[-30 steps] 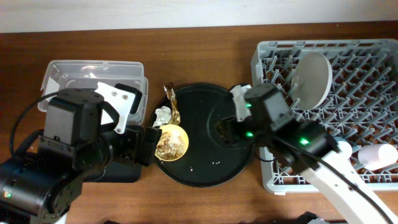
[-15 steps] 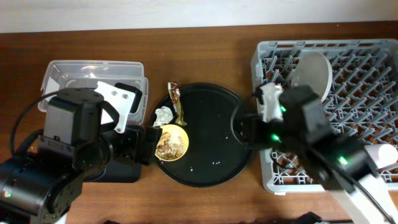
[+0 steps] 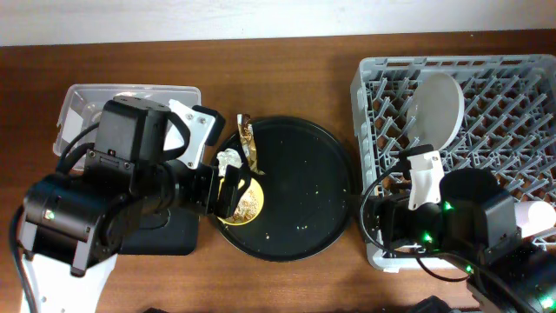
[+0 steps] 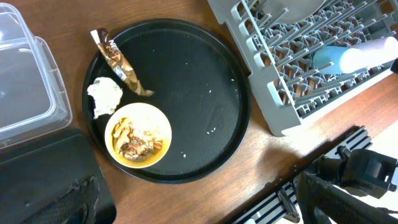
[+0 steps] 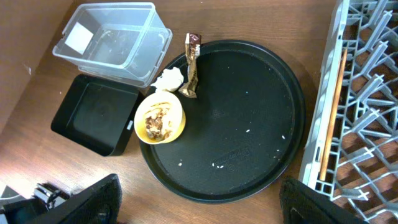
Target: Sort waste into correct bins and load items into the dishwasher rack
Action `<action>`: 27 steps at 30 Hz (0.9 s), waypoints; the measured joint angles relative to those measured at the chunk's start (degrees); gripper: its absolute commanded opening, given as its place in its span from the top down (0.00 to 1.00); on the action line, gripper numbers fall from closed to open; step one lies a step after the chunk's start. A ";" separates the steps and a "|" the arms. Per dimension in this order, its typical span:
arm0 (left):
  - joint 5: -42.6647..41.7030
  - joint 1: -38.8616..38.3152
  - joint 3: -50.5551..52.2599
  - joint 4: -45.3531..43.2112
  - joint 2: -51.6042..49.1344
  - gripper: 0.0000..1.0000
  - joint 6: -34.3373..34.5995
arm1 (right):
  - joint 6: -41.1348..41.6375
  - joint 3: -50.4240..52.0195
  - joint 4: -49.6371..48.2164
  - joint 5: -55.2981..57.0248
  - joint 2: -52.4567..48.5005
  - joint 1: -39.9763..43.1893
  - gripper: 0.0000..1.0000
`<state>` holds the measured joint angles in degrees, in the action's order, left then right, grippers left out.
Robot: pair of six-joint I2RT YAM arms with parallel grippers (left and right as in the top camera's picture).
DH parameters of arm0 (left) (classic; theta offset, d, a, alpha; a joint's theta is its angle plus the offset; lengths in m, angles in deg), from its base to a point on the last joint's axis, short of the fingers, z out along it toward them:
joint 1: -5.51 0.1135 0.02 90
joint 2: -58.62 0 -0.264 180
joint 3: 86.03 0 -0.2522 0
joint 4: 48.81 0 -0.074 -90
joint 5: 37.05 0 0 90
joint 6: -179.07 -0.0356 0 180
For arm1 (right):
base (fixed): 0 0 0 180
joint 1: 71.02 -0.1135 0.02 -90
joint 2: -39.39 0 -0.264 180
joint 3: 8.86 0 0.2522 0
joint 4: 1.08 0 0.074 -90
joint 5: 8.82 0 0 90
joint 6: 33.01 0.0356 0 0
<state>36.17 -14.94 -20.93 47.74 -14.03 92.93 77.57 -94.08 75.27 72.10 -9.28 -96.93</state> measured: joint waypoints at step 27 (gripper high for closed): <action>-0.61 0.00 0.04 0.22 0.00 0.00 0.00 | -26.21 67.45 -52.81 -0.90 47.91 27.02 0.02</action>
<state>35.56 -14.94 -20.89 47.96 -14.03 92.93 51.36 -26.63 22.46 71.20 38.63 -69.92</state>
